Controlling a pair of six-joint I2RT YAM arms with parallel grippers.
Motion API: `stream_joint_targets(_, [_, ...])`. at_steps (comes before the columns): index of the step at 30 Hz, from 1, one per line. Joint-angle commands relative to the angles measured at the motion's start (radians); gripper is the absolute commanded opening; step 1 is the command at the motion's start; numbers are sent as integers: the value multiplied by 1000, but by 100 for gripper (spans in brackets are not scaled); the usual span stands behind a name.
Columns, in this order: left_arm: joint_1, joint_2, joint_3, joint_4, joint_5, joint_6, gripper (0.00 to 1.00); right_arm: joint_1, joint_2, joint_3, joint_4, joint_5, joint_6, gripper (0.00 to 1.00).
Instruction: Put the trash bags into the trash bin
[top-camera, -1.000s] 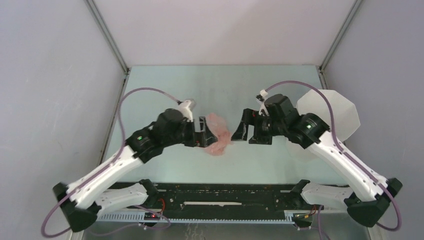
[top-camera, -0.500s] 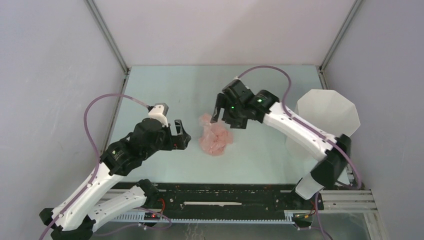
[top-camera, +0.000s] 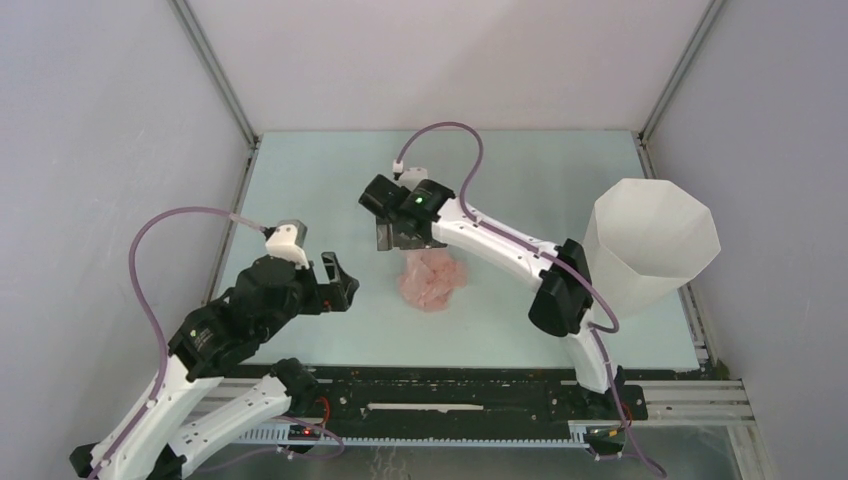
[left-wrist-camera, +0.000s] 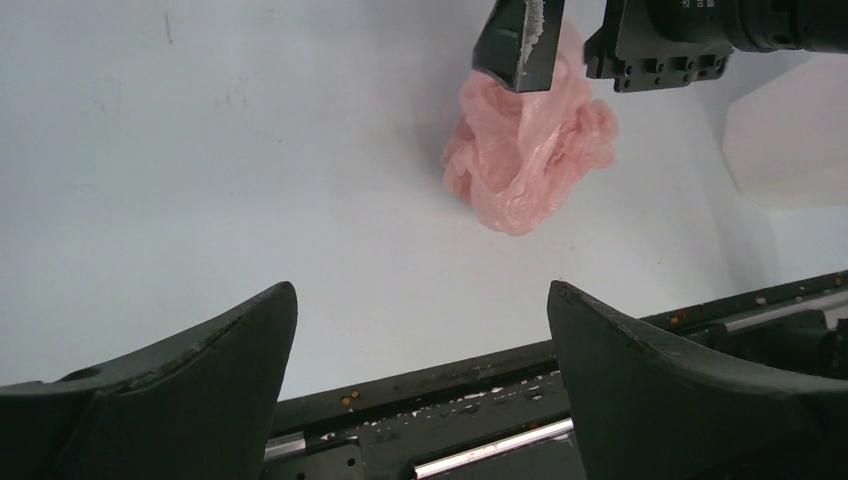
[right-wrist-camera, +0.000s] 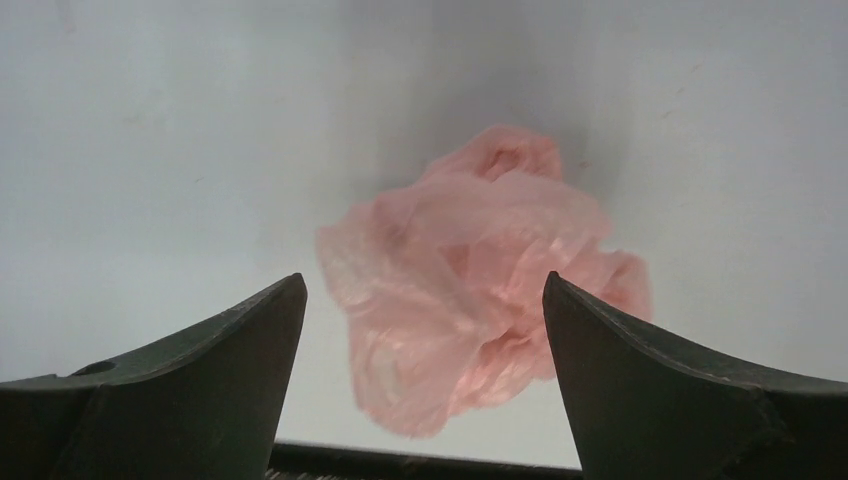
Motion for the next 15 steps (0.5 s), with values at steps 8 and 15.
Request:
stream_joint_targets(8, [10,38,58,-48,-41,-83,100,13,69,31,-21,258,-263,43])
stream_joint_targets(15, [17,74,99,-63,-73,-105,100,-15,-123,35,119,-151,-494,0])
